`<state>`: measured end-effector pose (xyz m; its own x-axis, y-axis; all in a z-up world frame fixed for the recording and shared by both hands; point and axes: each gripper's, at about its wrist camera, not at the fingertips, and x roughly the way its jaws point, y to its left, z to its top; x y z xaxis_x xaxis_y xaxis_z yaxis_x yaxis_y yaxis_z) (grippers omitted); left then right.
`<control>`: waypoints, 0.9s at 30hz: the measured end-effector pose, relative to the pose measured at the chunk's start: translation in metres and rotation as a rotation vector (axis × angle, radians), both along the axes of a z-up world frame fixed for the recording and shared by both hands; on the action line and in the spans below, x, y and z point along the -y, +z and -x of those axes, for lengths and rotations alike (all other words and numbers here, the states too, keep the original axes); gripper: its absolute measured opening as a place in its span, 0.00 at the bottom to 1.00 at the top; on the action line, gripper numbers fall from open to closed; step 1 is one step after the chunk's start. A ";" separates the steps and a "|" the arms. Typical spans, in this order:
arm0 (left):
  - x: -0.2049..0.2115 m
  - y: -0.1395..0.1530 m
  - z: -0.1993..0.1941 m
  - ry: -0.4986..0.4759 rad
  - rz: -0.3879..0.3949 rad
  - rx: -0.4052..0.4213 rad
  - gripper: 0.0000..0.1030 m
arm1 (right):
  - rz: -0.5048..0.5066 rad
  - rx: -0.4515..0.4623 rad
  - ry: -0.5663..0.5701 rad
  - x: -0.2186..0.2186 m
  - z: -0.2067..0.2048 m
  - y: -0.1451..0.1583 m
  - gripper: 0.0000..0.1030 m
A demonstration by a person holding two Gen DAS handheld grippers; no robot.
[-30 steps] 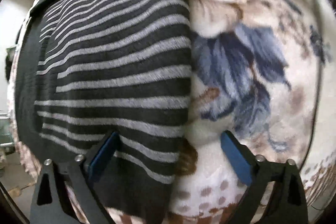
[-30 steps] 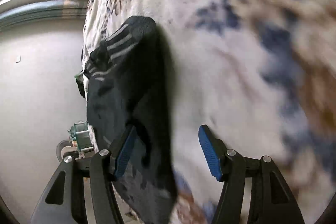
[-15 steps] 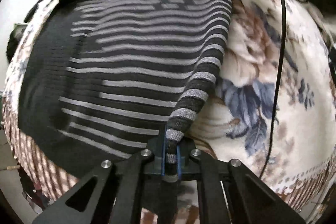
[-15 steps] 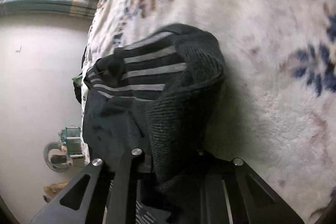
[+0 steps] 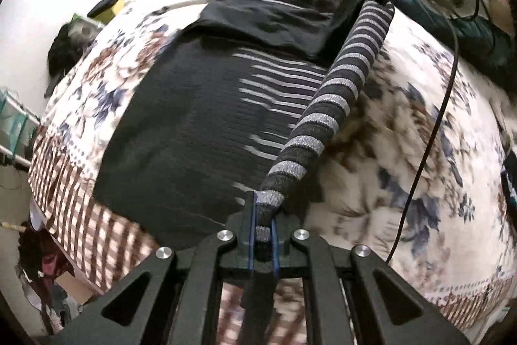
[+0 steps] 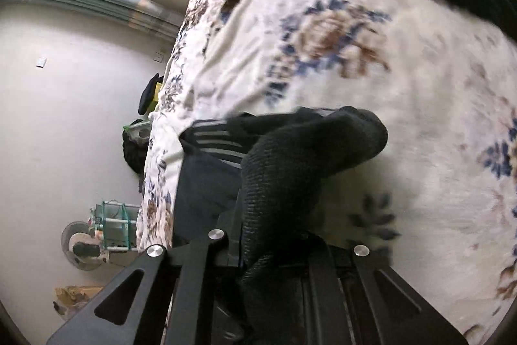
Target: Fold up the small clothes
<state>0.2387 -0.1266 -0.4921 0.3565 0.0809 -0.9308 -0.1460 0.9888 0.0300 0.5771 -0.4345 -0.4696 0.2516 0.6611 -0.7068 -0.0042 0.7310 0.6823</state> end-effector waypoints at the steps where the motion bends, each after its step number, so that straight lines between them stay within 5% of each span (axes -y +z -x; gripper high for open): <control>1: -0.012 0.000 0.002 0.019 0.016 0.003 0.05 | 0.011 -0.007 -0.003 -0.016 -0.002 0.006 0.11; 7: -0.093 -0.008 0.001 0.056 0.074 -0.004 0.05 | 0.093 -0.025 -0.024 -0.118 -0.024 0.017 0.11; 14: -0.199 -0.061 -0.019 0.162 0.143 -0.050 0.05 | 0.244 -0.047 -0.003 -0.253 -0.059 -0.027 0.11; 19: -0.225 -0.096 -0.021 0.200 0.216 -0.104 0.05 | 0.322 -0.067 0.018 -0.323 -0.073 -0.054 0.11; 27: -0.254 -0.102 -0.007 0.232 0.232 -0.119 0.05 | 0.412 -0.097 0.062 -0.386 -0.087 -0.074 0.11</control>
